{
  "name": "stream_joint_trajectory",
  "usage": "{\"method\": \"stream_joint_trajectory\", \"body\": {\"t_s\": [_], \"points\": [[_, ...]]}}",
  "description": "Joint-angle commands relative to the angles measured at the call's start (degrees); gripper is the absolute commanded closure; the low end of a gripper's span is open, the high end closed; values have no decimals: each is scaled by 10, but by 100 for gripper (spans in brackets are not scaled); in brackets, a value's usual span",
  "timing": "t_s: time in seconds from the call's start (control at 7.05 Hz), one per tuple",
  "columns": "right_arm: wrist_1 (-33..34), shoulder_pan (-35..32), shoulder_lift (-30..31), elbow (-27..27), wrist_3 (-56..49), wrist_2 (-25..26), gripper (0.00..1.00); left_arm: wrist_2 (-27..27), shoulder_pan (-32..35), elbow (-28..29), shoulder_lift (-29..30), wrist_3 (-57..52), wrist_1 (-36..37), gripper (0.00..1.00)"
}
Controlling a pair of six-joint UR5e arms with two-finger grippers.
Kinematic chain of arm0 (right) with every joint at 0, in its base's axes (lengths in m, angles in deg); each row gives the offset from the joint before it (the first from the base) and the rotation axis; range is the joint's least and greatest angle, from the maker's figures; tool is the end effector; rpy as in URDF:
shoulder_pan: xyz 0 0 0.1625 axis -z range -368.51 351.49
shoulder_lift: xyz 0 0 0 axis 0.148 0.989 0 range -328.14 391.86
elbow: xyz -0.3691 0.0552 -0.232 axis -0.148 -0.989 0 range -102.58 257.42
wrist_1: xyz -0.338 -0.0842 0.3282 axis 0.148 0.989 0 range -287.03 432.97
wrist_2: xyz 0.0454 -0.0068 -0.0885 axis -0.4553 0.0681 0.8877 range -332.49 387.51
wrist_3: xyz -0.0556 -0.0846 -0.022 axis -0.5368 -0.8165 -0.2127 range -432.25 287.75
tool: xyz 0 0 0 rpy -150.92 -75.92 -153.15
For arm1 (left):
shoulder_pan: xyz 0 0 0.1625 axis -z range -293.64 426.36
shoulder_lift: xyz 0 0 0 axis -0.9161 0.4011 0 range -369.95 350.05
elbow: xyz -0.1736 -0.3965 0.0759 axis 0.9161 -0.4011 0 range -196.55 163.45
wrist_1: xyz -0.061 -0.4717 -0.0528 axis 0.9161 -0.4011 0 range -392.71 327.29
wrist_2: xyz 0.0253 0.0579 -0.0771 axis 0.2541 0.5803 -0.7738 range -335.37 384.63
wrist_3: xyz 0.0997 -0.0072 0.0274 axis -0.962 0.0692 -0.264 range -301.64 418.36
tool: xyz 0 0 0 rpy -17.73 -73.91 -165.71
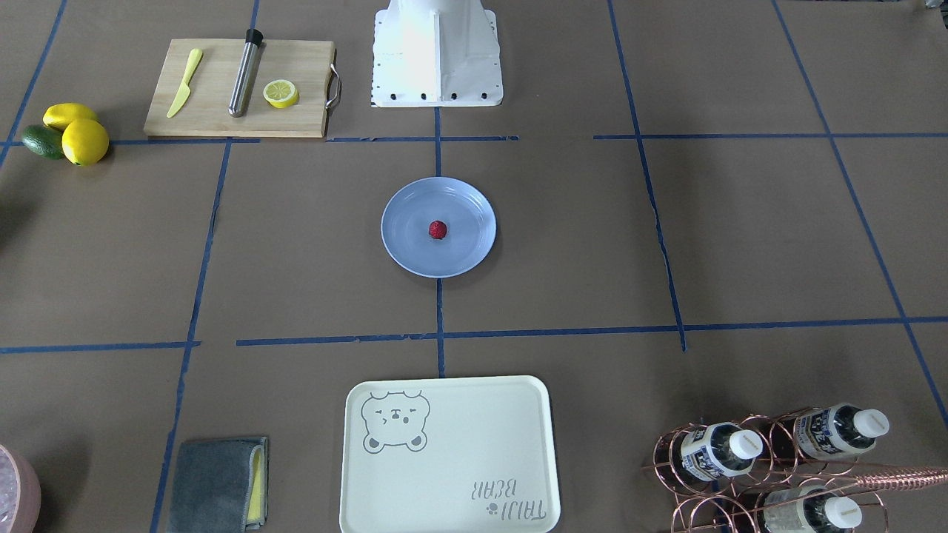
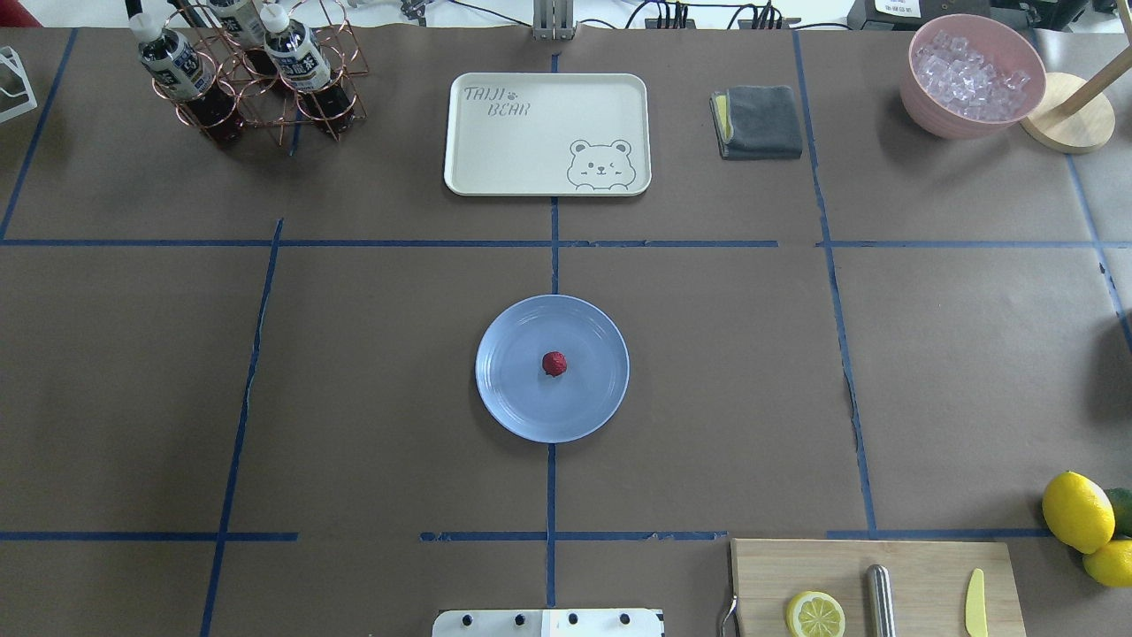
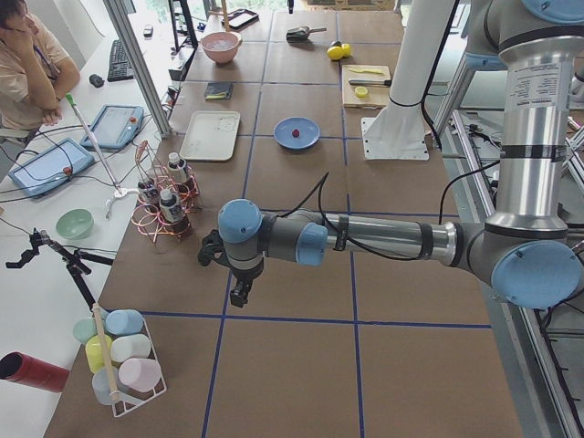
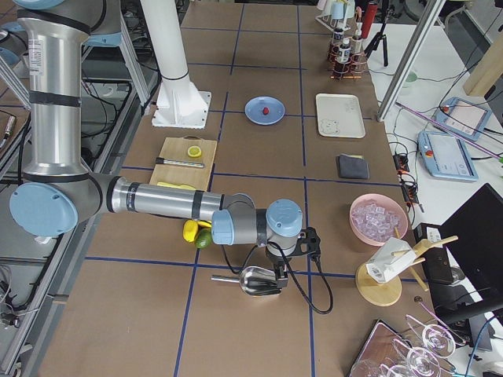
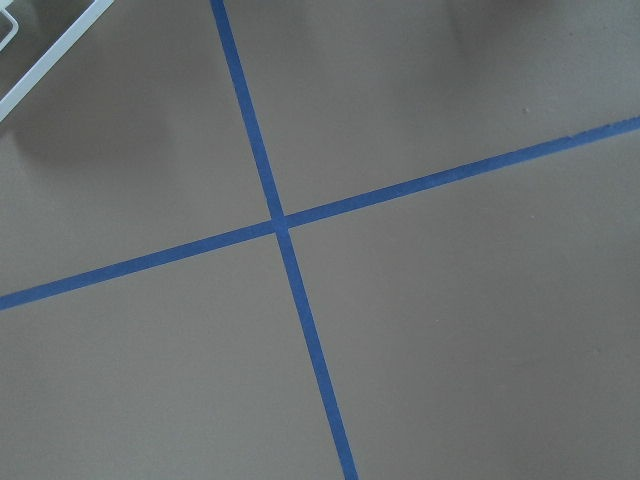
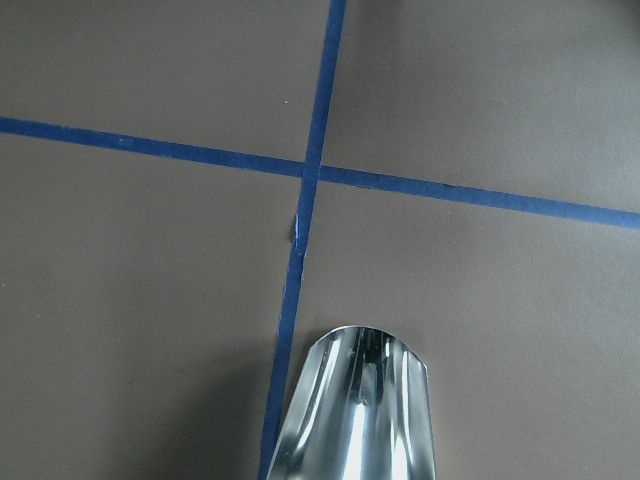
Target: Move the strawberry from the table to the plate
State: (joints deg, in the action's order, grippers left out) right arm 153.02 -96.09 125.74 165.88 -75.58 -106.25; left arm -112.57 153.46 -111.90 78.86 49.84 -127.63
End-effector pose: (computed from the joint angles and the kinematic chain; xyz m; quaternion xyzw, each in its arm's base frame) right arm 0.0391 -0.5353 0.7111 0.0397 -0.3720 -0.0612 0.9253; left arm -0.0289 -0.5609 0.6223 0.0921 0.3950 0.1224 0.9058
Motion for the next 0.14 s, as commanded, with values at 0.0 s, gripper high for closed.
{"method": "stream_joint_trajectory", "body": {"t_s": [0.0], "points": [[-1, 7, 0, 0, 0, 0, 0, 0, 0, 0, 1, -1, 0, 0]]}}
